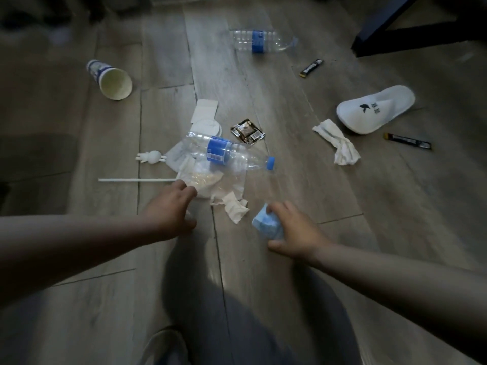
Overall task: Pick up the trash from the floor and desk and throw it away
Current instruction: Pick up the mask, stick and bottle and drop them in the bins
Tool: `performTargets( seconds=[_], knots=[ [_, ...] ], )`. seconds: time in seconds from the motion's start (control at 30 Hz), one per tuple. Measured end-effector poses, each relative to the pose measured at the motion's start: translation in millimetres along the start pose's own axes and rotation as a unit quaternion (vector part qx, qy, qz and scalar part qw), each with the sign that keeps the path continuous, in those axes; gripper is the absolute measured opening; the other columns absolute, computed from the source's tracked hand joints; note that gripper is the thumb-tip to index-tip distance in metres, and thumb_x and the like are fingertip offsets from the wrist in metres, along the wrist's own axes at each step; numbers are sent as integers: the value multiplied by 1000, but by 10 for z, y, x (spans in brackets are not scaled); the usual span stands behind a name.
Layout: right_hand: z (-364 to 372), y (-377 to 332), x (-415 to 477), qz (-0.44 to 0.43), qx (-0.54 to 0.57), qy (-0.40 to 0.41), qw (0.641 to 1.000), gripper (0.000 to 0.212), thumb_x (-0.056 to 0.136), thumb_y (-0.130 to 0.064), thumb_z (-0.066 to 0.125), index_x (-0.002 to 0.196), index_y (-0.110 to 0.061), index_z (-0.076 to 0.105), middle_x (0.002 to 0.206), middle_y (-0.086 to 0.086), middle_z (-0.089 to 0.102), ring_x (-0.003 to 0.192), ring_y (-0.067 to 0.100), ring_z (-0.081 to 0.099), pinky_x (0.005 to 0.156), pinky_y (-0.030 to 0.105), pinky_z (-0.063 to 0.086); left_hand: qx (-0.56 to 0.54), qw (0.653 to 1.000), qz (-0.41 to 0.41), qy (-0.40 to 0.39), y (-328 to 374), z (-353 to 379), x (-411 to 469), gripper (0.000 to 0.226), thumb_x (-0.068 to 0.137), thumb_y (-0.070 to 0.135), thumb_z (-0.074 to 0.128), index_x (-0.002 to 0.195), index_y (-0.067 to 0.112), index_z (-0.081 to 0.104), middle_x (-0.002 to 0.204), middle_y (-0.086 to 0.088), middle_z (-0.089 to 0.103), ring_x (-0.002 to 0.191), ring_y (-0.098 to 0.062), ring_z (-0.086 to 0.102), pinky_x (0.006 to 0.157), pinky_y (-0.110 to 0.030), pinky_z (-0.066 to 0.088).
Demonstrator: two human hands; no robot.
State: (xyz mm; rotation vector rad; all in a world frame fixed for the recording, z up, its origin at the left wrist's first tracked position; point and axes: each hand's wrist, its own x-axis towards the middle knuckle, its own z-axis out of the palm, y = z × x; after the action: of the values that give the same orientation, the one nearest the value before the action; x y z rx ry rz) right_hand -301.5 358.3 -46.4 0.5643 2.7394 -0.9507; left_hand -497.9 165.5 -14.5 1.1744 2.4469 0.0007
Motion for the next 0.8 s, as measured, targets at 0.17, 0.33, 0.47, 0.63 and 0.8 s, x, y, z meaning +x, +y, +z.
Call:
performTargets(
  seconds=[0.17, 0.33, 0.47, 0.63, 0.8],
  knots=[
    [3, -273, 370, -1, 54, 60, 997, 54, 69, -33, 74, 115, -25, 47, 114, -3, 45, 98, 18, 51, 77, 33, 47, -35, 997, -49, 44, -307, -43, 94, 66, 73, 43, 76, 128, 20, 48, 127, -3, 49, 106, -18, 49, 78, -26, 39],
    [51, -509, 633, 1, 93, 78, 993, 50, 70, -28, 75, 112, -22, 48, 116, 0, 46, 102, 20, 50, 83, 38, 50, -25, 997, -49, 57, -480, -48, 165, 90, 61, 51, 80, 135, 20, 42, 137, -6, 44, 118, -25, 43, 87, -31, 40],
    [132, -565, 772, -4, 37, 44, 998, 70, 72, -32, 74, 132, -23, 40, 127, 5, 41, 117, 25, 44, 96, 38, 44, -16, 998, -61, 25, -560, -24, 222, 106, 56, 58, 81, 143, 22, 31, 144, -5, 34, 127, -27, 36, 101, -35, 37],
    [236, -519, 809, 28, -6, 10, 1000, 97, 69, -44, 78, 146, -29, 22, 147, 7, 24, 134, 28, 26, 109, 40, 30, -14, 996, -84, -10, -662, 38, 262, 119, 52, 61, 81, 147, 22, 20, 149, -7, 25, 135, -28, 27, 109, -36, 31],
    [279, -451, 806, 81, 7, 40, 996, 92, 73, -42, 77, 146, -24, 24, 140, 7, 30, 131, 26, 32, 108, 37, 34, -9, 989, -126, -74, -649, 64, 320, 118, 53, 68, 77, 145, 19, 21, 150, -11, 27, 136, -30, 30, 109, -41, 34]
  ],
)
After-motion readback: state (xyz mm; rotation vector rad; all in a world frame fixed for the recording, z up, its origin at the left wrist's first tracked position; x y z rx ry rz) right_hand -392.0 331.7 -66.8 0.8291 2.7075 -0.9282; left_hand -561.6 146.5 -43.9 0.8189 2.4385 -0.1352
